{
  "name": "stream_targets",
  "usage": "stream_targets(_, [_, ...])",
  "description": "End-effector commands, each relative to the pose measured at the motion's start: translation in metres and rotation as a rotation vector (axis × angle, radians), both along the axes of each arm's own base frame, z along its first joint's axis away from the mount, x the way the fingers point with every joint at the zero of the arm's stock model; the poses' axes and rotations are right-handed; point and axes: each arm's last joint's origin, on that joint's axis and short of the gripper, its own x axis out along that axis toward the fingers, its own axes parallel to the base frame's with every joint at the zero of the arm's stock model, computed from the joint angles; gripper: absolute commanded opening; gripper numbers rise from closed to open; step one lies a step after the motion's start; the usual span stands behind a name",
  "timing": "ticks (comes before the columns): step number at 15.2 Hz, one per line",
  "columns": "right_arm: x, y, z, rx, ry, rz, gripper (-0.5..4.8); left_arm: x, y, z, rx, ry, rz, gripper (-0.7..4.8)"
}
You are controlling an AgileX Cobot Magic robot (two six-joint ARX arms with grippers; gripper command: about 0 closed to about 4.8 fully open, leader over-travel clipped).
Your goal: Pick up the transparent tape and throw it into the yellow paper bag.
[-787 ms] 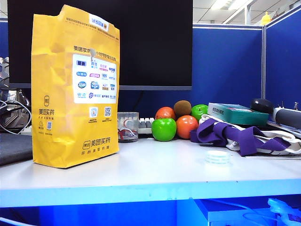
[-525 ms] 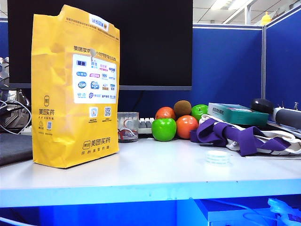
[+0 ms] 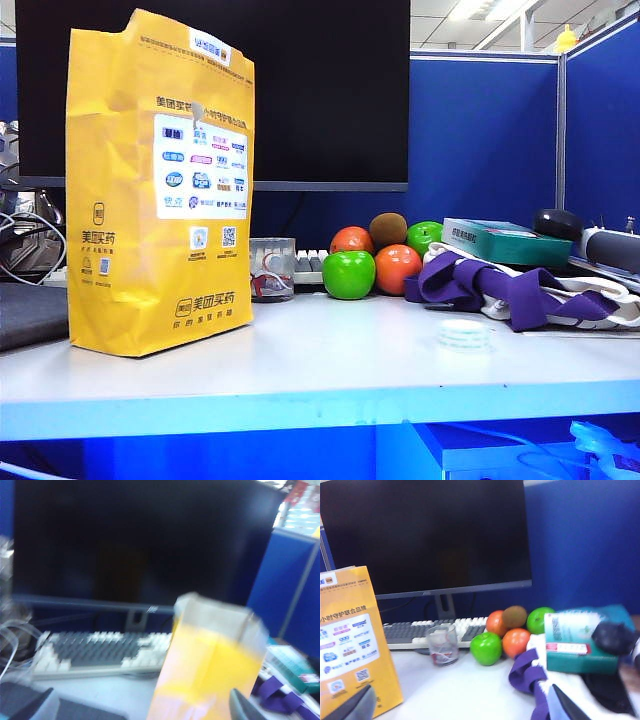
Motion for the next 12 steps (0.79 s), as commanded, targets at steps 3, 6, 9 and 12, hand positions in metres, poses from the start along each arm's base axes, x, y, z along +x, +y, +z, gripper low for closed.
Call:
stream_targets(3, [0.001,-0.002,0.039,-0.014,0.072,-0.061,4.79,0.052,-0.001,0.058,0.123,0.096,-0.211,4.79])
stream_targets(6, [0.033,0.005,0.055,-0.100,0.300,0.040,4.79,0.089,-0.003,0.067,0.138,0.168,-0.453,4.79])
stream_targets(9, [0.078,0.014,0.060,-0.132,0.485,0.221,4.79,0.095,-0.012,0.073,0.241,0.122,-0.556,4.79])
stream_targets(12, [0.124,0.020,0.060,-0.191,0.576,0.290,4.79,0.086,-0.042,0.083,0.440,0.186,-0.499,4.79])
